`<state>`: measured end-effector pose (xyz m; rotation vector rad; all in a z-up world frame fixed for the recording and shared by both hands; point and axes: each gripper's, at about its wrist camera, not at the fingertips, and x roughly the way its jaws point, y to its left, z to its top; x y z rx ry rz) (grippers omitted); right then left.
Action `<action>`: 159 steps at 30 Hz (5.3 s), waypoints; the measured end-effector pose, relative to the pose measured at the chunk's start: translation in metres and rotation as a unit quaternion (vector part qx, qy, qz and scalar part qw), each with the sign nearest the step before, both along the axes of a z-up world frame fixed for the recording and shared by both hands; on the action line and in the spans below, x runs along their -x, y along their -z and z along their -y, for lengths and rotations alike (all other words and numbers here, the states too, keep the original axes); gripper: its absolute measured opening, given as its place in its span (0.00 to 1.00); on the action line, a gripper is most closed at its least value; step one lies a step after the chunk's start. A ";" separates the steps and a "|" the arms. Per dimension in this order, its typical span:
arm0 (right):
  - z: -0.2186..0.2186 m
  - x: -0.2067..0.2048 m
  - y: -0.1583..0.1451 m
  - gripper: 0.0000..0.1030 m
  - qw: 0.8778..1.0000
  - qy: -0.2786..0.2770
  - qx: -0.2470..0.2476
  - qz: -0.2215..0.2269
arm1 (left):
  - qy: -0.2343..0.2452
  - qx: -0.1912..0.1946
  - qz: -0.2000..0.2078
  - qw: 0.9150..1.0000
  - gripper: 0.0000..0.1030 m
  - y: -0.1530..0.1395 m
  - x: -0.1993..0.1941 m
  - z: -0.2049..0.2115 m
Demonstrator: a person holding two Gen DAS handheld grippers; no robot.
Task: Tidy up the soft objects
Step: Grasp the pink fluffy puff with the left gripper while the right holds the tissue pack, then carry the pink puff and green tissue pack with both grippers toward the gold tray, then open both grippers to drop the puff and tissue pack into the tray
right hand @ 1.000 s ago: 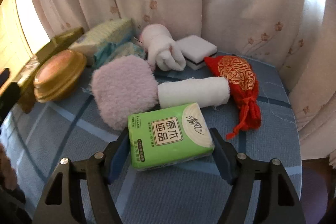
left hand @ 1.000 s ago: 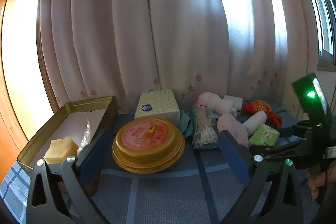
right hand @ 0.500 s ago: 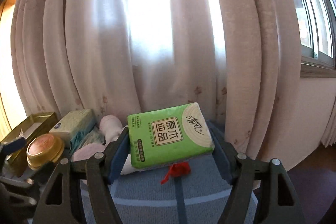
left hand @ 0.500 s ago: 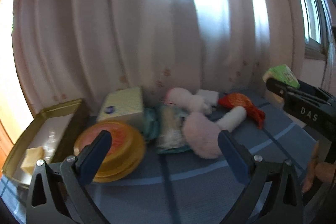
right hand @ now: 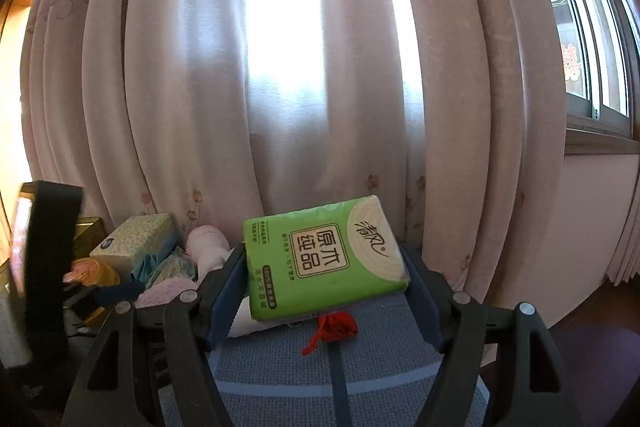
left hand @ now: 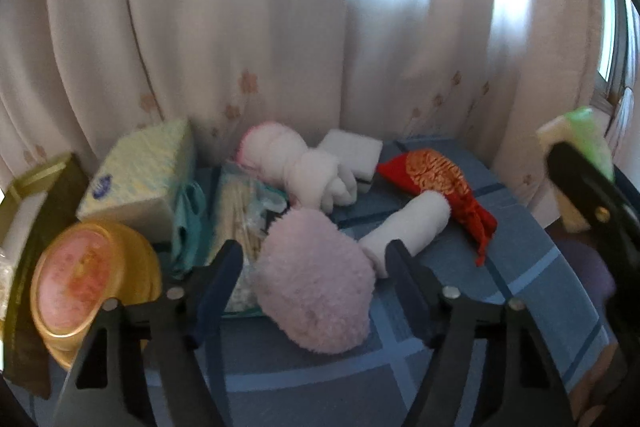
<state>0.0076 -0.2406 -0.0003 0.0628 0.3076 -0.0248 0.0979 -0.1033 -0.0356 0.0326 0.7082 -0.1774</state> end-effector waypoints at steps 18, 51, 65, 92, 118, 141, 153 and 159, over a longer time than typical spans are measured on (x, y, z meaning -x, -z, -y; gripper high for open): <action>0.004 0.002 0.000 0.73 1.000 0.018 -0.011 0.005 | 0.016 0.101 0.101 0.990 0.17 -0.021 0.051 -0.036; -0.004 0.009 -0.004 0.73 0.996 0.085 0.025 0.003 | -0.015 0.048 0.146 0.988 0.17 -0.026 0.077 -0.058; -0.030 0.018 -0.004 0.73 0.997 0.074 0.022 0.003 | -0.018 0.051 0.152 0.987 0.17 -0.026 0.088 -0.086; -0.118 0.018 -0.004 0.73 1.000 -0.005 0.019 0.002 | -0.039 0.076 0.145 0.986 0.17 -0.024 0.093 -0.136; -0.202 -0.003 -0.011 0.73 0.995 -0.093 -0.016 -0.008 | -0.107 0.046 0.186 0.976 0.17 -0.047 0.098 -0.227; -0.353 -0.108 -0.040 0.73 0.977 -0.196 -0.028 -0.075 | -0.256 0.026 0.074 0.963 0.17 -0.051 0.017 -0.363; -0.372 -0.149 -0.026 0.73 0.965 -0.212 -0.027 -0.154 | -0.275 -0.006 0.038 0.961 0.17 -0.037 0.003 -0.373; -0.382 -0.159 -0.016 0.73 0.957 -0.223 -0.028 -0.181 | -0.277 -0.010 0.034 0.960 0.17 -0.035 0.003 -0.375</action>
